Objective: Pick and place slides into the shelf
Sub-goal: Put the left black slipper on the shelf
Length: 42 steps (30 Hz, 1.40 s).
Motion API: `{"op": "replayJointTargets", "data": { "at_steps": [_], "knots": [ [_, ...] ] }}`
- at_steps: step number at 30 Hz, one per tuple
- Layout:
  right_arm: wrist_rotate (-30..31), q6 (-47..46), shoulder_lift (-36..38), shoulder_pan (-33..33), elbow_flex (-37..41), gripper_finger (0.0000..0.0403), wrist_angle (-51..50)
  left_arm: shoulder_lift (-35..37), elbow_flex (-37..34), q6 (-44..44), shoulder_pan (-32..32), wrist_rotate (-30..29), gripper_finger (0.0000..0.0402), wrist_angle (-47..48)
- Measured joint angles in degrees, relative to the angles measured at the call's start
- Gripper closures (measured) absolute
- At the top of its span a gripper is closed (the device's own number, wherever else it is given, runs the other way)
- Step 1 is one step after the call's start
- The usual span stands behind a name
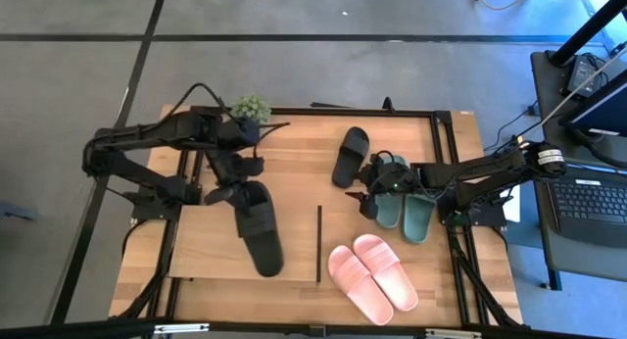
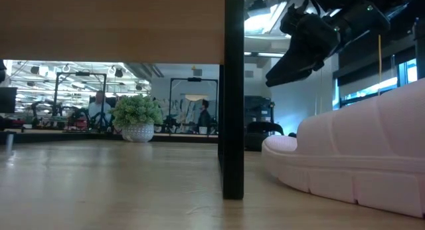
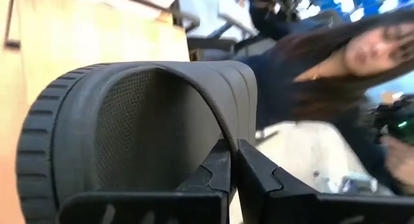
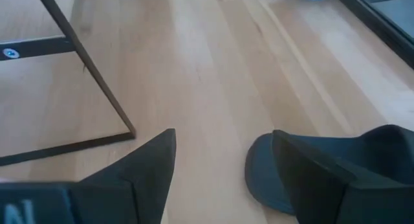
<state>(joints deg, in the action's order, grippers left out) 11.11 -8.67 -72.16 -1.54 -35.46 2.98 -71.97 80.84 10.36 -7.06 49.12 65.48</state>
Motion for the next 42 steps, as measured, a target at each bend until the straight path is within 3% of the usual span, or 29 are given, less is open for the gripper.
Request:
{"op": "replayJointTargets", "data": {
  "at_steps": [4, 8, 20, 31, 42],
  "knots": [
    [0.0, 0.0, 0.0, 0.0, 0.0, 0.0147, 0.0, -0.8, -2.7, 6.0, -0.7, 6.8, 0.0399, -4.2],
    [0.0, 0.0, 0.0, 0.0, 0.0, 0.0147, -0.2, -0.8, -4.3, 8.9, -0.6, 7.0, 0.0396, -1.5],
    [-0.1, 0.2, 0.0, 0.0, 0.0, 0.0147, -0.4, -0.7, -9.6, 4.5, 0.1, 4.7, 0.0398, -0.6],
    [-0.2, 0.2, 0.0, 0.0, 0.0, 0.0147, -1.1, -0.7, -14.5, 4.2, -4.8, 14.2, 0.0399, -2.0],
    [-0.2, 0.0, 0.0, 0.0, 0.0, 0.0147, -1.1, -0.8, -17.1, -1.3, -5.0, 11.7, 0.0397, 3.6]
  ]
}}
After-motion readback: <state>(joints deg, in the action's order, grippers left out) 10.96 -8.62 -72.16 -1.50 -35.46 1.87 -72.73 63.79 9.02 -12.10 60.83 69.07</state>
